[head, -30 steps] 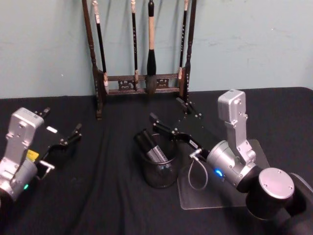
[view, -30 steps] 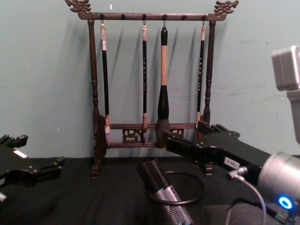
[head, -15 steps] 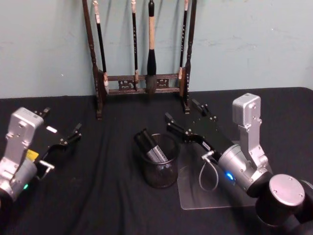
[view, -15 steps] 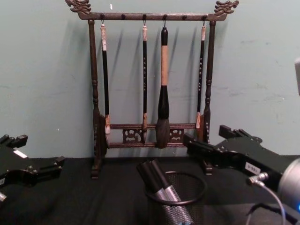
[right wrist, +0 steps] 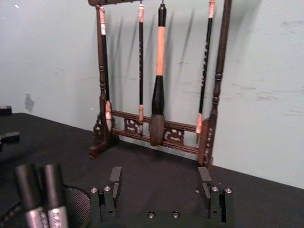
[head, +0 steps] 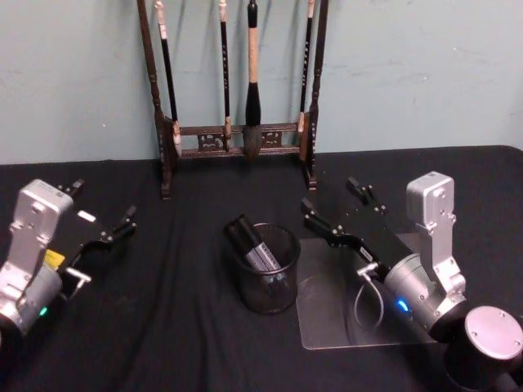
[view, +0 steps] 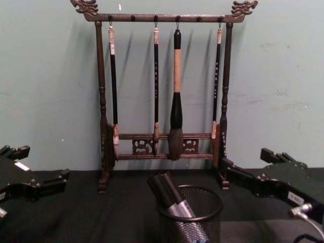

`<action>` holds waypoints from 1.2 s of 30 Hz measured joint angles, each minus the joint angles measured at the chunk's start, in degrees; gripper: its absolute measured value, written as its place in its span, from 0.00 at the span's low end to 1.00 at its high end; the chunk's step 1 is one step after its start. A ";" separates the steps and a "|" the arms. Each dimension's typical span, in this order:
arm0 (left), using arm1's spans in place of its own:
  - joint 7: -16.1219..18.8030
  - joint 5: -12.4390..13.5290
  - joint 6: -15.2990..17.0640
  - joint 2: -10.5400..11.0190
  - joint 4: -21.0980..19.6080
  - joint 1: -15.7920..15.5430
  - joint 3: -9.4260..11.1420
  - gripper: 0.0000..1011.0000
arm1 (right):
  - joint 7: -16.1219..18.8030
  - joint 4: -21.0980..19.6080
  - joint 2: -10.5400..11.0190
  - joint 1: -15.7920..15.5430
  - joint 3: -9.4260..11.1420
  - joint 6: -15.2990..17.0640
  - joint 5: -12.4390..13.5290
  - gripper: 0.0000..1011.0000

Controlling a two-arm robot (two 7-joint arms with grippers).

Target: Pick up the water-based marker from the table and place it into the pen holder.

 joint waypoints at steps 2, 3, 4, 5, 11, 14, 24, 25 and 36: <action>0.00 0.00 0.00 0.00 0.00 0.00 0.00 1.00 | -0.12 0.73 -0.08 -0.06 0.38 -0.74 -0.44 0.99; 0.00 0.00 0.00 0.00 0.00 0.00 0.00 1.00 | -0.14 1.25 -0.17 -0.09 0.57 -1.05 -0.64 0.99; 0.00 0.00 0.00 0.00 0.00 0.00 0.00 1.00 | -0.14 1.44 -0.21 -0.09 0.66 -1.14 -0.68 0.99; 0.00 0.00 0.00 0.00 0.00 0.00 0.00 1.00 | -0.14 1.44 -0.21 -0.09 0.66 -1.14 -0.68 0.99; 0.00 0.00 0.00 0.00 0.00 0.00 0.00 1.00 | 0.00 3.58 -0.91 0.03 1.32 -2.48 -1.14 0.99; 0.00 0.00 0.00 0.00 0.00 0.00 0.00 1.00 | 0.00 4.60 -1.17 0.26 1.59 -3.37 -1.59 0.99; 0.00 0.00 0.00 0.00 0.00 0.00 0.00 1.00 | -0.84 6.42 -1.88 0.67 2.49 -4.08 -3.21 0.99; 0.00 0.00 0.00 0.00 0.00 0.00 0.00 1.00 | -0.92 6.48 -1.91 0.67 2.54 -4.08 -3.34 0.99; 0.00 0.00 0.00 0.00 0.00 0.00 0.00 1.00 | -1.66 7.22 -2.24 0.92 2.70 -3.67 -4.59 0.99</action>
